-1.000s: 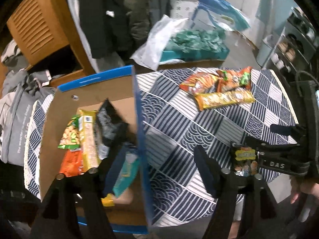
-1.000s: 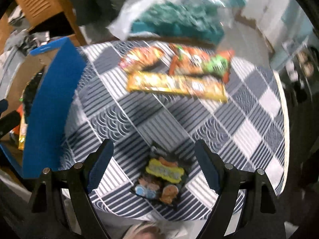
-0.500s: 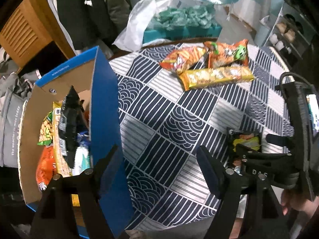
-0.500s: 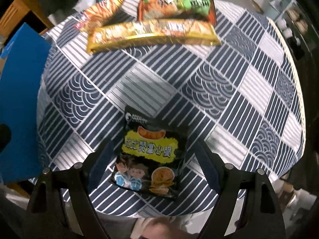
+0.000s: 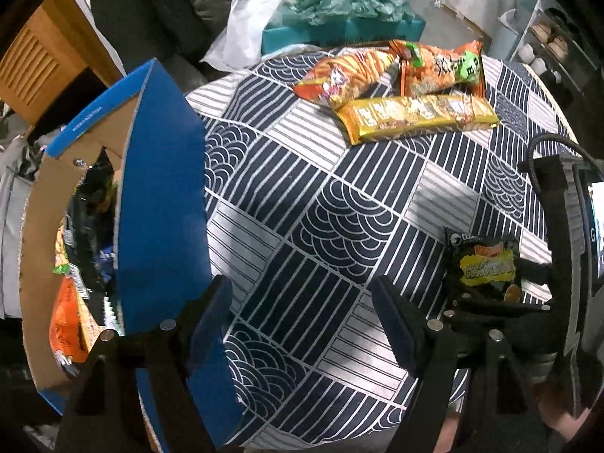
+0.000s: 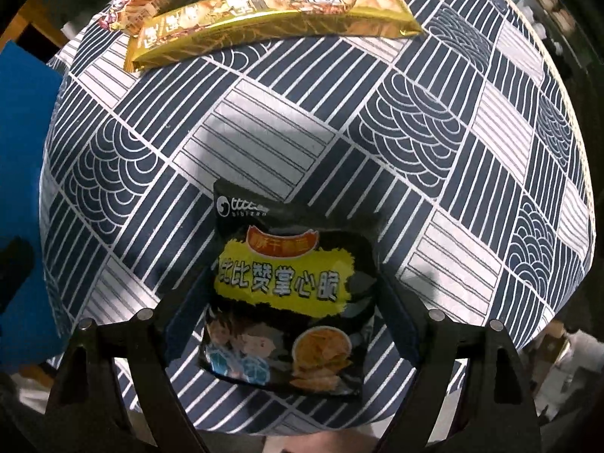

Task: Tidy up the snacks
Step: 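Grasp the black biscuit bag with the right tool while the left tool grasps an orange fries bag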

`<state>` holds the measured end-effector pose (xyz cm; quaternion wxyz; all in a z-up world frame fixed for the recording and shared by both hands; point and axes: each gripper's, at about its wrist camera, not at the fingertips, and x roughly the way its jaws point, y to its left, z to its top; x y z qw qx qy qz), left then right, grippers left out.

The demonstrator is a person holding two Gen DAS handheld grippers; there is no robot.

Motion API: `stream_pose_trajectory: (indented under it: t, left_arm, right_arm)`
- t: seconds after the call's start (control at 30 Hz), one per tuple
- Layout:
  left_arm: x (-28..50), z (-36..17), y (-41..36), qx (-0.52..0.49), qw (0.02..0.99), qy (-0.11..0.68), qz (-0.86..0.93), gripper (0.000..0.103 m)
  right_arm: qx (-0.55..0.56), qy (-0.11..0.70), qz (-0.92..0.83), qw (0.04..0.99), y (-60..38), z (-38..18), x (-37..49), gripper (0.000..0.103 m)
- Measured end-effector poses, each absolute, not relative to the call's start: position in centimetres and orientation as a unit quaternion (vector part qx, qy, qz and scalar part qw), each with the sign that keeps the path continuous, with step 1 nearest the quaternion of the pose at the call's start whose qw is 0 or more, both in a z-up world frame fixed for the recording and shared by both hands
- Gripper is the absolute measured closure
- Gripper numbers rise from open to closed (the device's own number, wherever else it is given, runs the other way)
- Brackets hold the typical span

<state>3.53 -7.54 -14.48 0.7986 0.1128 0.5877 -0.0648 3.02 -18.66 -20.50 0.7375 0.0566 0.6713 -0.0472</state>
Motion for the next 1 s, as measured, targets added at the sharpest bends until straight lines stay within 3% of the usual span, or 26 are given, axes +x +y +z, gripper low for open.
stream_pose_trajectory:
  t: [0.2,0.27,0.33,1.0]
  left_arm:
    - [4.0,-15.6,-7.9,0.126,0.796,0.590,-0.055,0.025]
    - [4.4,-15.9,-7.8,0.123,0.796,0.591,-0.053,0.025]
    - [4.8,-16.0,-7.9,0.122,0.797,0.590,-0.051,0.025]
    - [14.5,-13.0,-10.3,0.107,0.825,0.547,-0.087,0.022]
  right_arm:
    - [0.028,0.661,-0.025,0.749,-17.5,-20.9,2.7,0.019]
    - [0.023,0.655,-0.015,0.755,-17.5,-20.9,2.6,0.024]
    - [0.021,0.652,-0.008,0.758,-17.5,-20.7,2.5,0.036]
    - [0.021,0.586,0.001,0.810,-23.3,-15.4,9.4,0.035]
